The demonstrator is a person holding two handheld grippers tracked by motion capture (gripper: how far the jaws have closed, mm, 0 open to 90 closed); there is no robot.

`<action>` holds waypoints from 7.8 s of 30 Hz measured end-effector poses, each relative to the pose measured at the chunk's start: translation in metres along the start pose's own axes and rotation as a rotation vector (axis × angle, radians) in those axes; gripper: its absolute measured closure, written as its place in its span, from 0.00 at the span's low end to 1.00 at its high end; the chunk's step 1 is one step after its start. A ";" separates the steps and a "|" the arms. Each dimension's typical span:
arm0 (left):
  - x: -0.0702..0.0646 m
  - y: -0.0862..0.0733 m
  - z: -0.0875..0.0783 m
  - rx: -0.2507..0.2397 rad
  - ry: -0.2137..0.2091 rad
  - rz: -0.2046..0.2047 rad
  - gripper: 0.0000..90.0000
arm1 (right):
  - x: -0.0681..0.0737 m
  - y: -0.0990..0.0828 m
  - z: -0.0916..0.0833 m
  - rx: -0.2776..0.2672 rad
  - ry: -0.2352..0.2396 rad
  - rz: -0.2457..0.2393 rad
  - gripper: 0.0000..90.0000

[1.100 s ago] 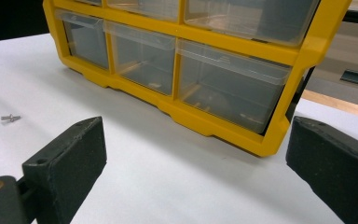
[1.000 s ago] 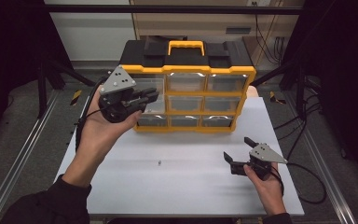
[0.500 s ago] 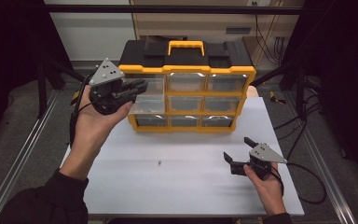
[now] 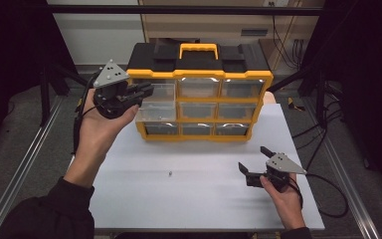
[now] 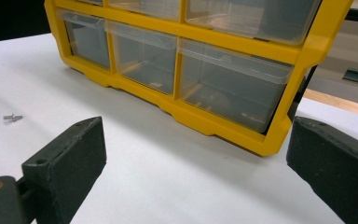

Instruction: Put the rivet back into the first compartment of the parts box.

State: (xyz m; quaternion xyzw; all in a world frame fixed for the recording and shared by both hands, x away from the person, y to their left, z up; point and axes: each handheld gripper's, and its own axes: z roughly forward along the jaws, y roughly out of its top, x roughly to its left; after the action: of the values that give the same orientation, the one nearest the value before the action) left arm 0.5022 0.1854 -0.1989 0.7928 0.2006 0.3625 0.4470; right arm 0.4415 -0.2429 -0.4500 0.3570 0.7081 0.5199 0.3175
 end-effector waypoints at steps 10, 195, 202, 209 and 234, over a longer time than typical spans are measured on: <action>0.005 -0.003 0.005 0.010 0.014 -0.003 0.90 | 0.000 0.000 0.000 0.001 0.003 0.000 0.05; -0.147 -0.174 0.117 0.669 -0.313 -0.223 0.64 | 0.000 -0.001 0.002 0.013 0.005 -0.003 0.05; -0.149 -0.175 0.120 0.680 -0.323 -0.220 0.68 | 0.000 -0.001 0.002 0.012 0.004 -0.005 0.05; -0.151 -0.176 0.121 0.690 -0.327 -0.217 0.74 | 0.000 -0.001 0.002 0.014 0.004 -0.004 0.05; -0.150 -0.184 0.120 0.639 -0.308 -0.213 0.91 | 0.001 -0.001 0.002 0.017 0.005 -0.007 0.05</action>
State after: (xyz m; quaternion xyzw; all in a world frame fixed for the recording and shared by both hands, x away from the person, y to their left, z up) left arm 0.4949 0.1172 -0.4560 0.9122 0.3155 0.1093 0.2374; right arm 0.4424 -0.2414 -0.4515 0.3561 0.7144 0.5138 0.3145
